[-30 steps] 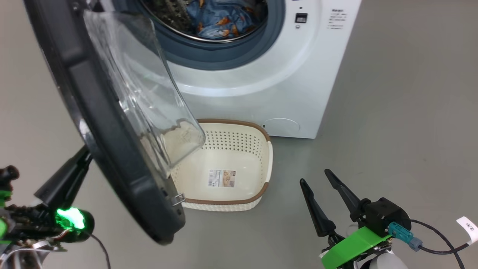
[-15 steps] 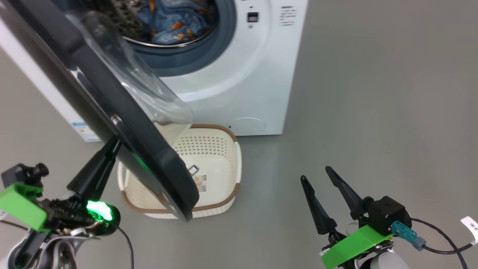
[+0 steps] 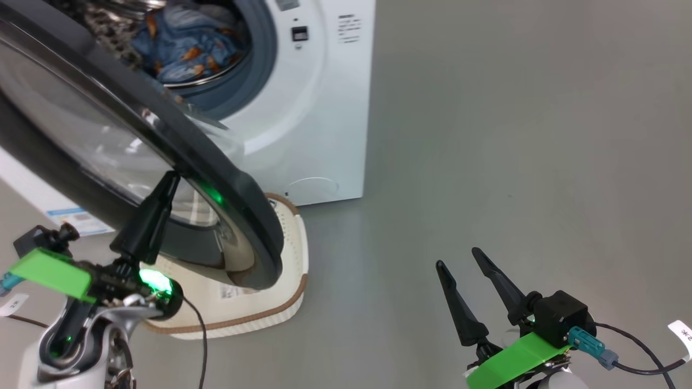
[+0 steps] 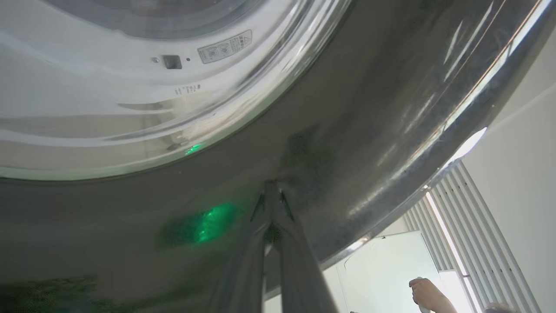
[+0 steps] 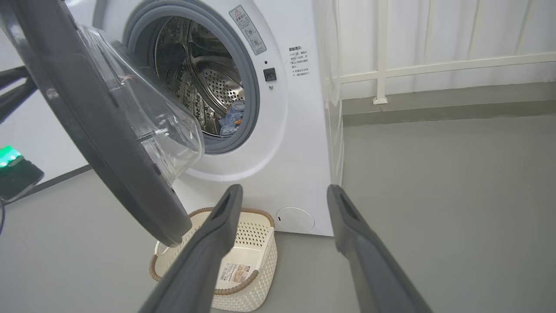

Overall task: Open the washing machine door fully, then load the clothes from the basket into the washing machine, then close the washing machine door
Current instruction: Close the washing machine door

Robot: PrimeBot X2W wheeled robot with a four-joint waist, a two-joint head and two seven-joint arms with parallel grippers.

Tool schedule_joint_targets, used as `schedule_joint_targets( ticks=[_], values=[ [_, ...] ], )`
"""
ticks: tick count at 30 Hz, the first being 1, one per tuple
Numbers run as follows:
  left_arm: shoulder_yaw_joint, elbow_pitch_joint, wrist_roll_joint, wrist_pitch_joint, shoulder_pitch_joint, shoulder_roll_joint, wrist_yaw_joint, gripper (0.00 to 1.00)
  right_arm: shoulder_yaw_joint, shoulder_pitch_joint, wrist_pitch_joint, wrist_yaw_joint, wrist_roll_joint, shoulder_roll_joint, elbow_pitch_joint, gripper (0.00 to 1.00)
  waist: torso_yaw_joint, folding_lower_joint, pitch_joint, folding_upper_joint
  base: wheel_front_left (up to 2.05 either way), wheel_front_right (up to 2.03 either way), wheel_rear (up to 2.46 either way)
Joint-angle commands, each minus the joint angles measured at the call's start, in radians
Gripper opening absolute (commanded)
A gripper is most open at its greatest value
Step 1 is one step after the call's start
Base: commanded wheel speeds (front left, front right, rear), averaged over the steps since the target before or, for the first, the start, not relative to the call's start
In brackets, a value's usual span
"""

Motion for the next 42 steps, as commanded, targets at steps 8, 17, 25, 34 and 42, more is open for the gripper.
schedule_joint_targets(
  ticks=[8,17,25,34,42],
  values=[
    [0.008,0.08,0.037,-0.123,-0.114,0.019,-0.011,0.0,0.029,0.0,-0.005,0.002,0.021,0.007,-0.021,1.0,-0.066,0.0,-0.017,-0.0001,0.0,0.0,0.0],
    [0.016,0.081,0.045,-0.154,-0.111,0.019,-0.012,0.0,0.011,0.007,-0.005,0.002,0.019,0.007,-0.031,1.0,-0.059,0.0,-0.019,-0.0001,0.0,0.0,0.0],
    [0.045,0.05,0.059,-0.18,-0.066,0.019,-0.012,0.0,0.005,0.008,-0.005,0.002,0.021,0.007,-0.03,1.0,-0.027,0.0,-0.041,-0.0001,0.0,0.0,0.0],
    [0.062,0.006,0.063,-0.214,0.015,0.019,-0.012,0.0,0.0,0.018,-0.005,0.002,0.022,0.007,-0.031,1.0,0.002,0.0,-0.062,-0.0001,0.0,0.0,0.0],
    [0.064,-0.055,0.044,-0.266,0.121,0.019,-0.012,0.0,0.0,0.021,-0.005,0.002,0.028,0.007,-0.032,1.0,0.024,0.0,-0.076,-0.0001,0.0,0.0,0.0]
  ],
)
